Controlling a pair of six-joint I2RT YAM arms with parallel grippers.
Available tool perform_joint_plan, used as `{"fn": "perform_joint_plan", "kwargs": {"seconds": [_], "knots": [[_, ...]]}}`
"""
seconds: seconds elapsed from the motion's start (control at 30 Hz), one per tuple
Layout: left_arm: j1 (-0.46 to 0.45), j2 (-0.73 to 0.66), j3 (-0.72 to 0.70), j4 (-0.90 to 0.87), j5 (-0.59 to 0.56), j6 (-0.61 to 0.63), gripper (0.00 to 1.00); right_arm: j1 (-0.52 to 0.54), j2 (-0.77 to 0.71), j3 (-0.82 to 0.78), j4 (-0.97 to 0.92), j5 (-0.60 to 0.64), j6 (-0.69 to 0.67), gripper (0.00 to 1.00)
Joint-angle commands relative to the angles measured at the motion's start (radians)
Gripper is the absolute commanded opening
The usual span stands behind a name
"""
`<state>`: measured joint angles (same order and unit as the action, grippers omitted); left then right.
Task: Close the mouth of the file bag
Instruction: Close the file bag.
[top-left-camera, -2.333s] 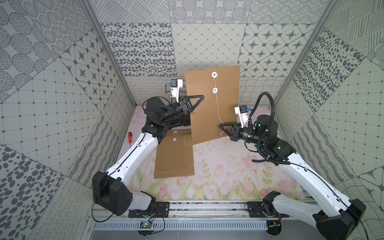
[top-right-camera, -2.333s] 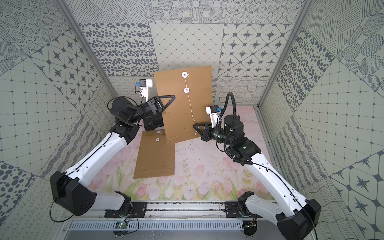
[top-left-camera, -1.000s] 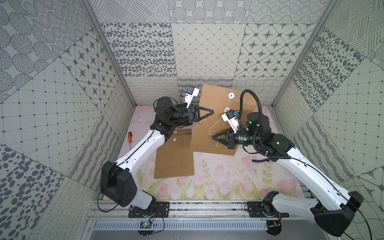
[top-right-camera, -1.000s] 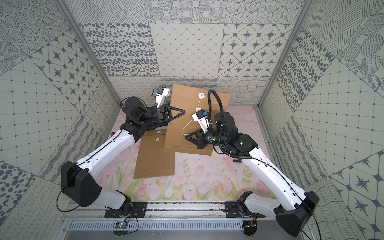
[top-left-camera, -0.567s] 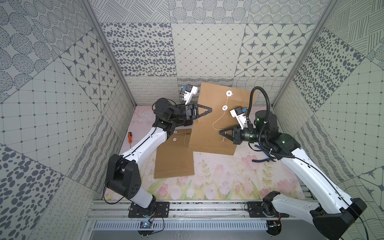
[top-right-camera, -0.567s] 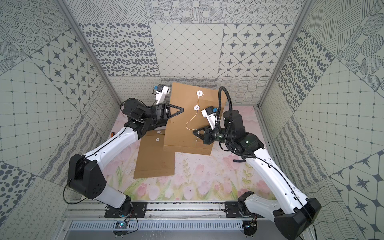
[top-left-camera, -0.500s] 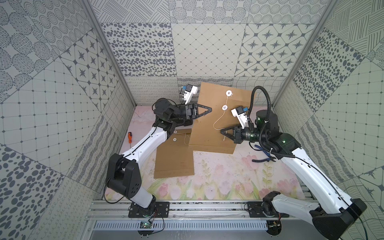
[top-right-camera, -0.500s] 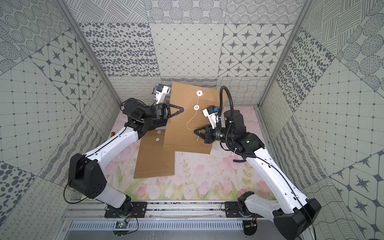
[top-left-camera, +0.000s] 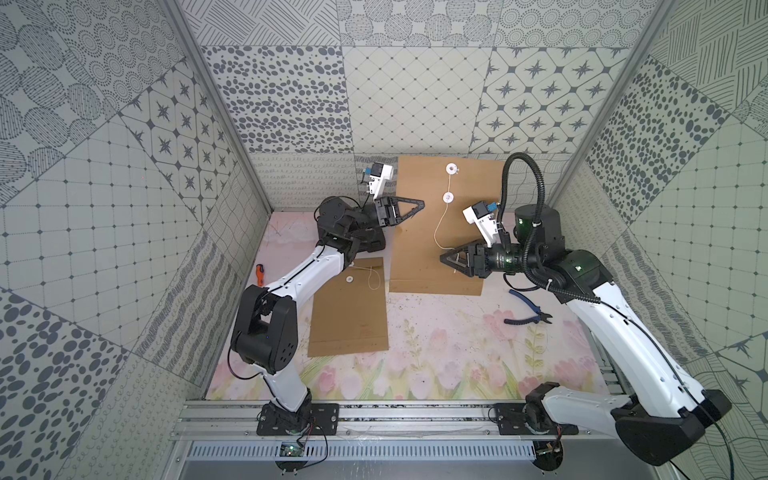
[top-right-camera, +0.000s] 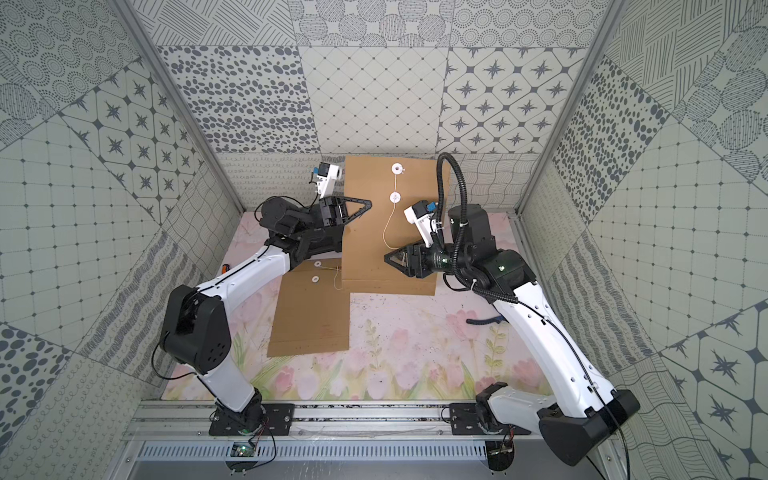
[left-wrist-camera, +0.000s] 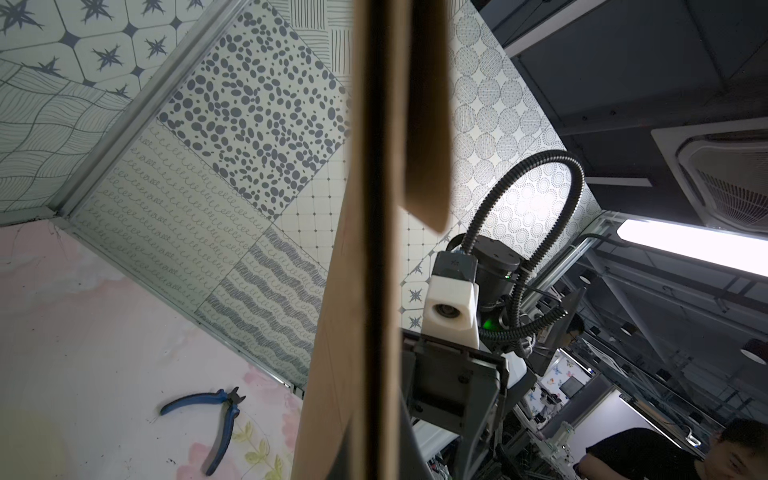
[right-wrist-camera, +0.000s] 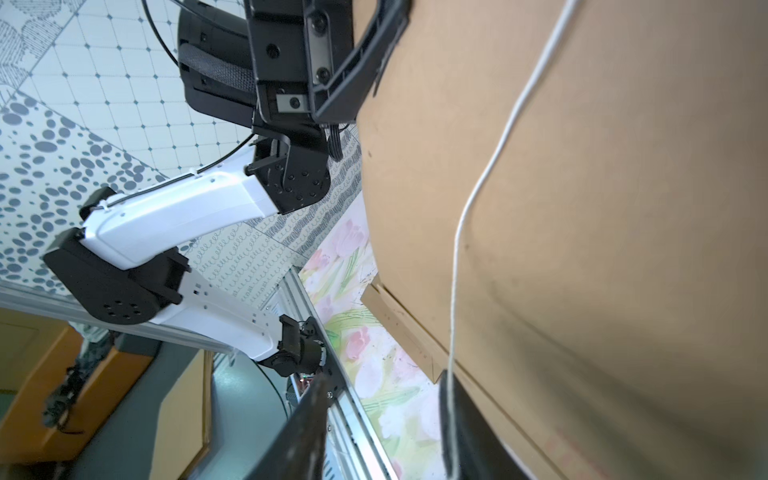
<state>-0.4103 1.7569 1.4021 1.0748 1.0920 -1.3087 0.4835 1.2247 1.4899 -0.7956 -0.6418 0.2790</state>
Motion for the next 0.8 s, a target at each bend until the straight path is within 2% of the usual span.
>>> {"fn": "perform_joint_plan", "kwargs": {"seconds": [0.0,0.13,0.23,0.3,0.37,0.47,0.53,0.67,0.77], "knots": [[0.005,0.096,0.149,0.298,-0.113,-0.117,0.0,-0.016,0.009,0.088,-0.114,0.015,-0.057,0.62],[0.004,0.149,0.212,0.338,-0.153,-0.141,0.0,-0.089,-0.008,0.176,-0.144,0.103,-0.039,0.65],[0.003,0.146,0.188,0.339,-0.166,-0.125,0.0,-0.157,-0.019,0.212,-0.085,0.148,0.02,0.53],[0.002,0.135,0.172,0.34,-0.172,-0.112,0.0,-0.167,0.017,0.283,-0.127,0.217,0.031,0.49],[0.002,0.12,0.17,0.34,-0.178,-0.094,0.0,-0.166,0.045,0.305,-0.16,0.297,0.022,0.58],[0.015,0.116,0.204,0.34,-0.182,-0.082,0.0,-0.167,0.021,0.25,-0.142,0.42,0.041,0.67],[0.033,0.115,0.232,0.34,-0.194,-0.084,0.0,-0.18,0.002,0.23,-0.152,0.511,0.052,0.7],[0.065,0.139,0.314,0.34,-0.199,-0.113,0.0,-0.247,-0.011,0.192,-0.152,0.53,0.079,0.73],[0.064,0.164,0.363,0.34,-0.189,-0.141,0.0,-0.27,0.015,0.213,-0.182,0.622,0.077,0.76]]}}
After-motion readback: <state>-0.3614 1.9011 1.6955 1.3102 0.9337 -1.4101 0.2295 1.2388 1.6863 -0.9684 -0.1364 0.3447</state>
